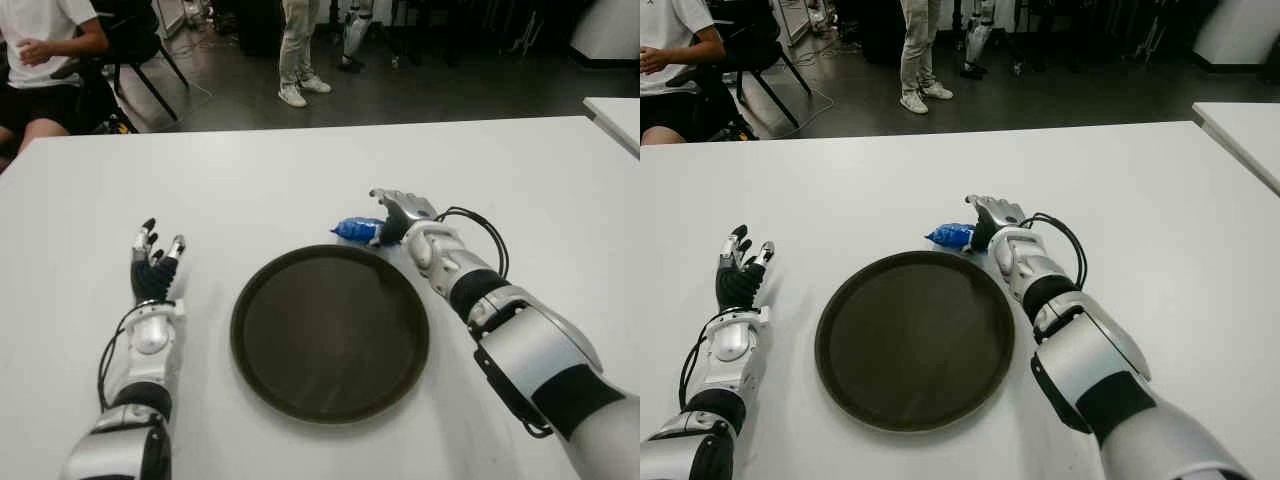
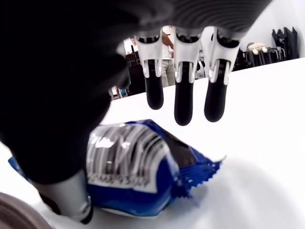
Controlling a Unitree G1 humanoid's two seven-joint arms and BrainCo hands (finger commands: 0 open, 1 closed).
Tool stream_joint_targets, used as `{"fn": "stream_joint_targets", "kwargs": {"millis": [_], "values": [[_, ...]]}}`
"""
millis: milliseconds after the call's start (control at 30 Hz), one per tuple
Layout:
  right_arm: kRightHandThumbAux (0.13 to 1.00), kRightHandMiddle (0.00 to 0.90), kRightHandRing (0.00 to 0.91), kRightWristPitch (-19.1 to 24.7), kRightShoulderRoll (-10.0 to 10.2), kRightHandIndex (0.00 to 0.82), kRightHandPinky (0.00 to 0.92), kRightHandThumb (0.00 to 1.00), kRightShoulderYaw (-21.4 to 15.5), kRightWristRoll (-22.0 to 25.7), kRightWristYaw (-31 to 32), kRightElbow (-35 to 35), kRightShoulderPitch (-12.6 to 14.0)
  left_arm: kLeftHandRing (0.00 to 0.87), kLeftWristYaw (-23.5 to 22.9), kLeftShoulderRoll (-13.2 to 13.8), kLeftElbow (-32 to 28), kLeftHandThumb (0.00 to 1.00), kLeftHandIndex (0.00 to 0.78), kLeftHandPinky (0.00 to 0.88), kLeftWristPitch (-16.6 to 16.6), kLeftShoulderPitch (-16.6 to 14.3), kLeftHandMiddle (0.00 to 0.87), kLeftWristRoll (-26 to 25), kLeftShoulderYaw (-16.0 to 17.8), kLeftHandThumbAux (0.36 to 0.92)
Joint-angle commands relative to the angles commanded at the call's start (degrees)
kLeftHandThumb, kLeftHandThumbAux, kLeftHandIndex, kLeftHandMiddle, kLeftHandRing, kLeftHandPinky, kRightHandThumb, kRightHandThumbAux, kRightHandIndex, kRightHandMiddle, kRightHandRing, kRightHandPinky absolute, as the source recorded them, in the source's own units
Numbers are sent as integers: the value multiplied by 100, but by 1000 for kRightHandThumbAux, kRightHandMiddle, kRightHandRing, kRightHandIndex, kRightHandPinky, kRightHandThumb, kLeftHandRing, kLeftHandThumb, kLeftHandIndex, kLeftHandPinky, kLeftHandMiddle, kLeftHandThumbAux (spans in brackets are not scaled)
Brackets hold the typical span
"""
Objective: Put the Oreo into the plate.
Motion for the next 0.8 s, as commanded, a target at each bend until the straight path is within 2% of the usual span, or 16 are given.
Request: {"fn": "stream_joint_targets", "kwargs": {"millis": [267, 800], "values": [[780, 227, 292, 132, 32, 82, 379, 27, 6, -2, 102, 6, -23, 0, 29, -7, -24, 363, 5, 0, 32, 7, 8, 3, 2, 602], [780, 226, 299, 240, 64, 88, 411, 24, 34, -15, 144, 5, -22, 0, 52, -3, -38, 340, 6, 0, -11, 16, 10, 34, -17, 595]]}}
